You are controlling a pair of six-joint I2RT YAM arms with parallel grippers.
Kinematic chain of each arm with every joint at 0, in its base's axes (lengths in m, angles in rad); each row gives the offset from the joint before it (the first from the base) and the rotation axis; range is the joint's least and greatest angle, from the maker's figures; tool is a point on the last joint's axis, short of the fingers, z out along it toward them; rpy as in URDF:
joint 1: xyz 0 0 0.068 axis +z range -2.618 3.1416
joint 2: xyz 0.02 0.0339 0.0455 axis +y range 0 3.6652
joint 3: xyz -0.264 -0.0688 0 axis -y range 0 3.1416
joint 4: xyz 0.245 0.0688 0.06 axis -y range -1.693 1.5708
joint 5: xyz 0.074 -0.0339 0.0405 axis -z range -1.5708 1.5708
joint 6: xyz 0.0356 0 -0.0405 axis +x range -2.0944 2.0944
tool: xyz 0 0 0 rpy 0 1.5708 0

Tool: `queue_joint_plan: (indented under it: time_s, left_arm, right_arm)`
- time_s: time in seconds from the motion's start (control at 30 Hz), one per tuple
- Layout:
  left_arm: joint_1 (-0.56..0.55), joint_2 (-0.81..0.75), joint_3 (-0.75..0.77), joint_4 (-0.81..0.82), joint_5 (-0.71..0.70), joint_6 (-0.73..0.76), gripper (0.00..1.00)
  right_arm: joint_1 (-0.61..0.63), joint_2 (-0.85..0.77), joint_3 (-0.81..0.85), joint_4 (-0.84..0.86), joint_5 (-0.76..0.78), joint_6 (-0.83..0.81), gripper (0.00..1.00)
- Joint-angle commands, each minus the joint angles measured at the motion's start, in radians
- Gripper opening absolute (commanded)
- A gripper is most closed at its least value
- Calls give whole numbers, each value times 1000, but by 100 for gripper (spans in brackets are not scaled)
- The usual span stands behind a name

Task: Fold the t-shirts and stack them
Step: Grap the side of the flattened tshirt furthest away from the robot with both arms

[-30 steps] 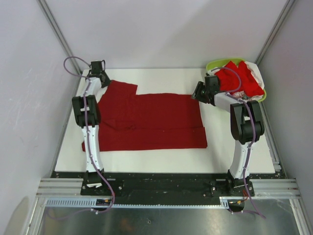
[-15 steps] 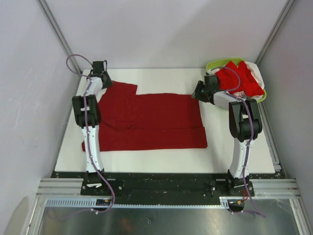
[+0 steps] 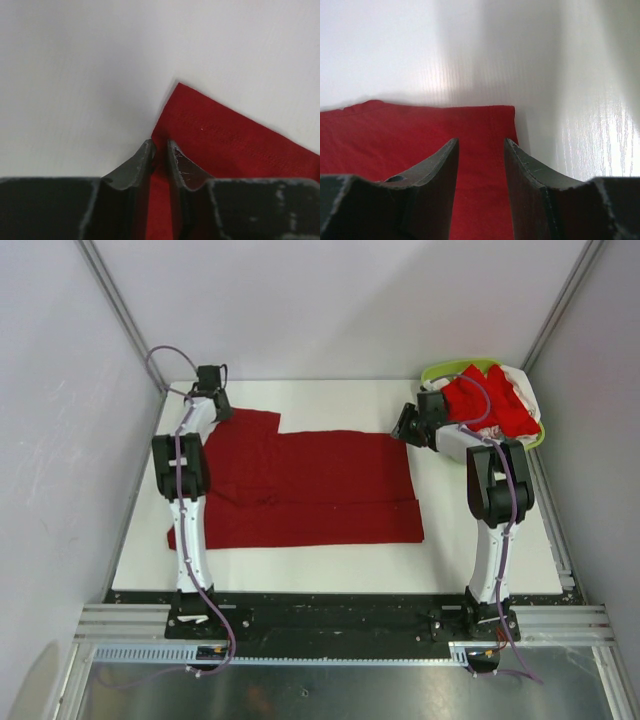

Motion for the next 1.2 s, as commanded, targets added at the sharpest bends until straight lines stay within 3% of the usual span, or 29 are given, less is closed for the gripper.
queue_joint_plan:
  time_s: [0.0,0.2,0.67,0.9,1.03,1.17]
  left_arm:
    - [-18,-57,-8,-15,-29,39,19]
    - [-19,-56,21,-13,-20,19,1]
    - [-15,-78,9,-10,5,10,0]
    - [-12,-83,17,-6,26,-2,0]
    - [-11,-87,12,-5,27,-6,0]
    - [-12,-93,5,-3,24,-7,0]
  right_arm:
    - [-3,22,45,-10,10,-8,45]
    - [-3,66,98,-40,42,-39,45]
    - [-5,217,329,-151,168,-99,45]
    - [-5,198,283,-142,152,-83,45]
    - [-1,190,270,-141,121,-70,38]
    - [9,179,261,-142,119,-68,19]
